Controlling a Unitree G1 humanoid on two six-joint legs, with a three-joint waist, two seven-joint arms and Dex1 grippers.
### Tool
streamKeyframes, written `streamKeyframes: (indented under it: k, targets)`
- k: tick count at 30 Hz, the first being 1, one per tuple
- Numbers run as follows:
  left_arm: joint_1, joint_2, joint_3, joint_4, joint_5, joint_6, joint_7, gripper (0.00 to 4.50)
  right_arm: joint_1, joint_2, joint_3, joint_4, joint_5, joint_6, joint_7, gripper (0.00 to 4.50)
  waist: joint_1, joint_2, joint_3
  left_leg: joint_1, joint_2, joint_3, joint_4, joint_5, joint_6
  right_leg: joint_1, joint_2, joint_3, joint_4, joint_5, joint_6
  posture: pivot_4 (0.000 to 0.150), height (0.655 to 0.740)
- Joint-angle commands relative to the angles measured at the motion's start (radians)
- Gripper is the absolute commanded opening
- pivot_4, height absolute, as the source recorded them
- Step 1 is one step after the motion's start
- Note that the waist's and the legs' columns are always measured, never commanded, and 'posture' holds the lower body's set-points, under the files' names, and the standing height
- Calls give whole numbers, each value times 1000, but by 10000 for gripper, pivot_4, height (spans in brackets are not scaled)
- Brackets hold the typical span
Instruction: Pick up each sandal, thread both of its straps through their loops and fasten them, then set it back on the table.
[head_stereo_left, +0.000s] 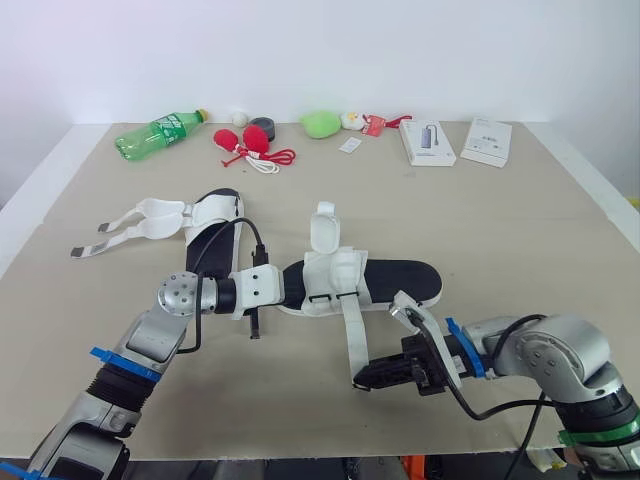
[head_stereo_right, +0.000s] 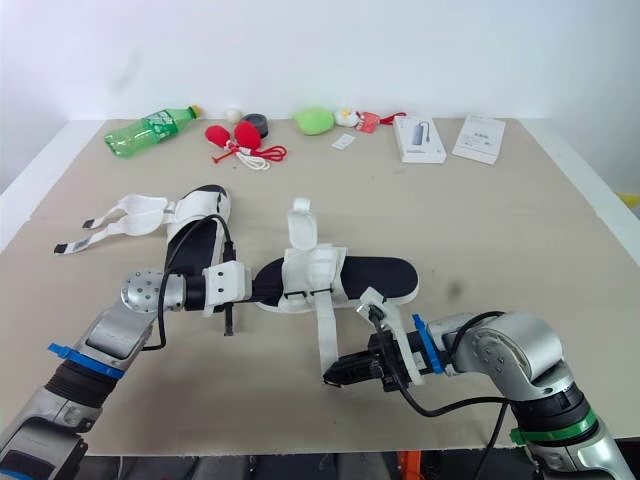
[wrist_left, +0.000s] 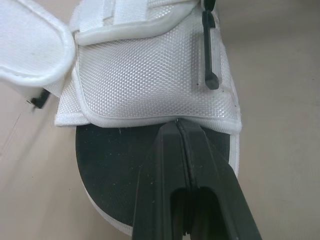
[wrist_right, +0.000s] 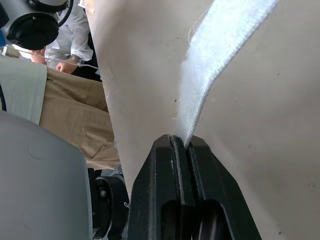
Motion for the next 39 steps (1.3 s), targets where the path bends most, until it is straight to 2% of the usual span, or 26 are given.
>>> streamKeyframes:
  k: [1, 7, 9, 11, 13, 14, 15, 17, 19, 23, 25, 30, 34, 39]
  targets:
    - [-3, 1, -13, 14, 18, 4, -3, 0, -26, -4, 35, -16, 2, -18, 14, 328, 0, 0, 0, 0, 0, 0, 0, 0, 0, 0, 0, 0, 0, 0, 0, 1500, 7400]
    - [-10, -3, -13, 18, 19, 5, -4, 0, -43, 1, 54, 15, -43, -72, -1, 328, 0, 0, 0, 0, 0, 0, 0, 0, 0, 0, 0, 0, 0, 0, 0, 1500, 7400]
    - [-10, -5, -14, 17, 20, 7, -5, 0, -55, -18, 65, 14, -37, -76, 30, 7159, 0, 0, 0, 0, 0, 0, 0, 0, 0, 0, 0, 0, 0, 0, 0, 1500, 7400]
    - [-10, -6, -15, 17, 19, 8, -7, 0, -62, -66, 87, 0, -48, -98, 84, 11061, 0, 0, 0, 0, 0, 0, 0, 0, 0, 0, 0, 0, 0, 0, 0, 1500, 7400]
    - [-12, -7, -17, 19, 19, 7, -11, 0, -61, -140, 120, -12, -94, -166, 157, 22780, 0, 0, 0, -1, -1, 0, 0, 0, 0, 0, -1, 0, 0, 0, 0, 1500, 7400]
    - [-14, -8, -17, 23, 20, 5, -12, 0, -59, -180, 140, -16, -124, -216, 200, 24592, 0, 0, 0, -1, -1, 0, 0, 0, 0, 0, -1, 0, 0, 0, 0, 1500, 7400]
    - [-16, -10, -18, 27, 21, 3, -12, 0, -47, -221, 160, -21, -179, -309, 252, 29392, 1, 0, 0, -1, 0, 0, 0, 0, 0, 0, -1, 0, -1, 0, 0, 1500, 7400]
    - [-21, -14, -19, 34, 22, 1, -13, 0, -30, -287, 191, -10, -281, -479, 337, 35697, 1, 0, 0, -1, -1, 0, 0, 0, 0, -1, -1, 0, -1, 0, 0, 1500, 7400]
    - [-25, -17, -20, 40, 22, -2, -15, 0, -25, -316, 182, 50, -397, -758, 433, 43043, 1, 0, 0, -1, 0, 1, 0, -1, -1, 0, -1, 0, -1, 0, 0, 1500, 7400]
    - [-30, -20, -22, 49, 22, -8, -19, 0, -108, -192, 125, 302, -610, -1530, 499, 43043, -3, 0, 0, 0, 0, 4, 1, -1, -1, -1, -2, 0, -2, 0, 1, 1500, 7400]
    - [-31, -21, -21, 52, 22, -10, -19, 0, -159, -116, 109, 426, -655, -1846, 516, 43043, -4, 1, 1, 1, 0, 5, 1, 0, -1, 0, -3, 0, -2, 0, 1, 1500, 7400]
    - [-27, -18, -20, 50, 23, -10, -18, 0, -256, 26, 111, 657, -699, -2428, 488, 43043, -3, 0, 1, 1, 1, 6, 0, 1, -2, 2, -2, 0, -2, 1, 3, 1500, 7400]
    - [-14, -16, -18, 37, 23, -5, -17, 0, -296, 67, 152, 797, -785, -2756, 399, 43043, -2, 0, 1, 2, 1, 6, -2, 1, -2, 2, -2, 1, -2, 2, 5, 1500, 7400]
    - [-4, -6, -13, 25, 21, 1, -19, 0, -317, 55, 223, 829, -863, -2889, 276, 43043, -4, 0, 1, 5, 1, 7, -2, 1, -2, 5, -2, 2, -2, 1, 2, 1500, 7400]
